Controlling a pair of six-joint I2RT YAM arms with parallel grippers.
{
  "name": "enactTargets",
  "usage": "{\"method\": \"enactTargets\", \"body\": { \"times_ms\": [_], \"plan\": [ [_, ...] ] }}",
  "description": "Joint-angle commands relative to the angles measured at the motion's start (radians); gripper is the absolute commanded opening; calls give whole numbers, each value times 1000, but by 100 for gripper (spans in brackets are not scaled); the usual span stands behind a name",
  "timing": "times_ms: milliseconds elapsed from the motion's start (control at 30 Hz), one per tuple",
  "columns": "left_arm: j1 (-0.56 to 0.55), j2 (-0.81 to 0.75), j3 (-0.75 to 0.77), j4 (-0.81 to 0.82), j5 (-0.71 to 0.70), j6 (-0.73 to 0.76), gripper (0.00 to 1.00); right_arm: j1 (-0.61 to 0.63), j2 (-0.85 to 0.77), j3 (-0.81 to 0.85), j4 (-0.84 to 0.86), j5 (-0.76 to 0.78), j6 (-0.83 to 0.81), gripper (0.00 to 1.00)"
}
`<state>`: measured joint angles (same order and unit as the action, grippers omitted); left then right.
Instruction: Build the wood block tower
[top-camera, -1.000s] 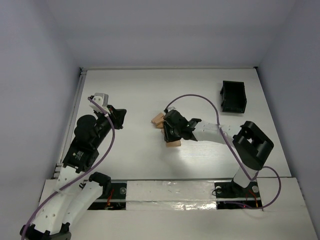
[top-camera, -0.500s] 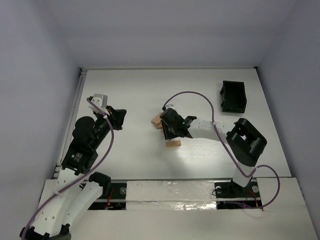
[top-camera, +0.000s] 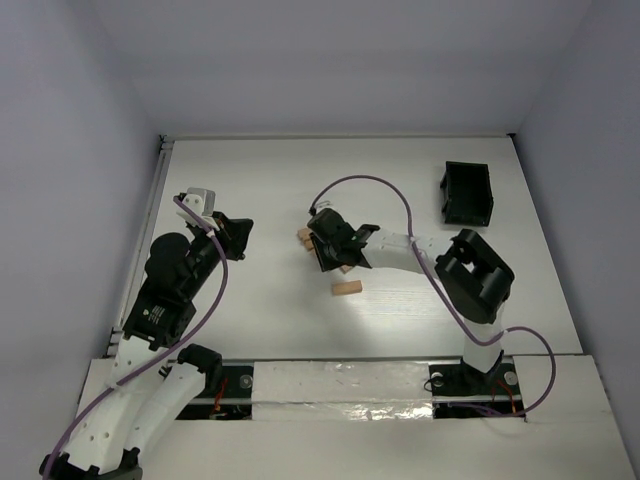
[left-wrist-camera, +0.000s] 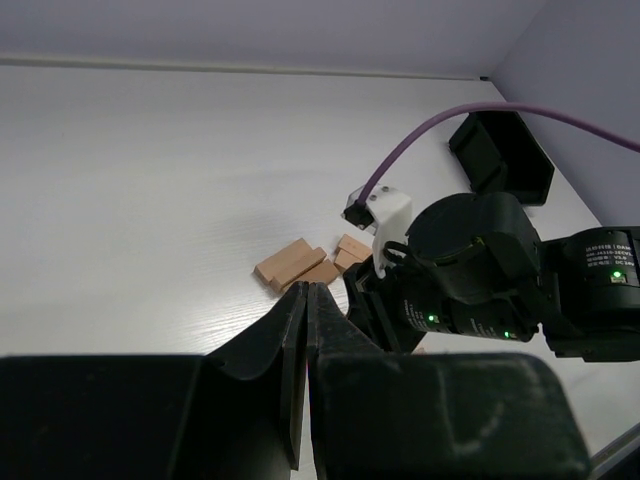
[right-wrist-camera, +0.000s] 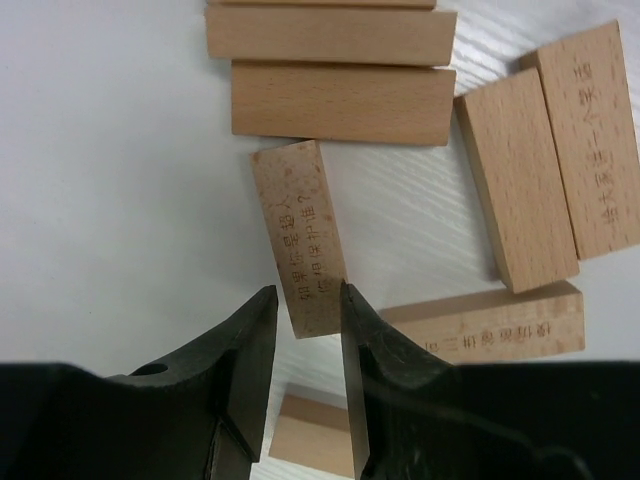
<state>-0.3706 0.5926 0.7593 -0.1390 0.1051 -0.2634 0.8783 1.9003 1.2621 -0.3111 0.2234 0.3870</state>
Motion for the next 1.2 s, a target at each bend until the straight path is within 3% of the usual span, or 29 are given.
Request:
{"method": "enactTargets", "body": {
  "times_ms": [0,367,700,767,800,833,867,1167],
  "plan": [
    [7,1,-8,47,18,3,0,5,57,42,4,-38,-69,37],
    [7,21,-8,47,10,4,0,5,120,198,-6,-165,-129,37],
    [16,47,-6,45,-16,4,0,5,-121,80,44,-188,-85,47],
    [16,58,-6,42,-22,9,0,5,-162,21,72,-161,-66,42],
    [16,65,-3,39,-34,12,0,5,-199,-1,82,-159,-48,32],
    [16,81,0,29,-44,13,0,-7,-216,-22,102,-159,-37,9],
    [16,90,2,26,-47,16,0,-7,-231,-71,116,-156,-24,2],
    [16,156,-18,49,-25,12,0,-122,-323,-274,150,-104,87,0]
  ]
}}
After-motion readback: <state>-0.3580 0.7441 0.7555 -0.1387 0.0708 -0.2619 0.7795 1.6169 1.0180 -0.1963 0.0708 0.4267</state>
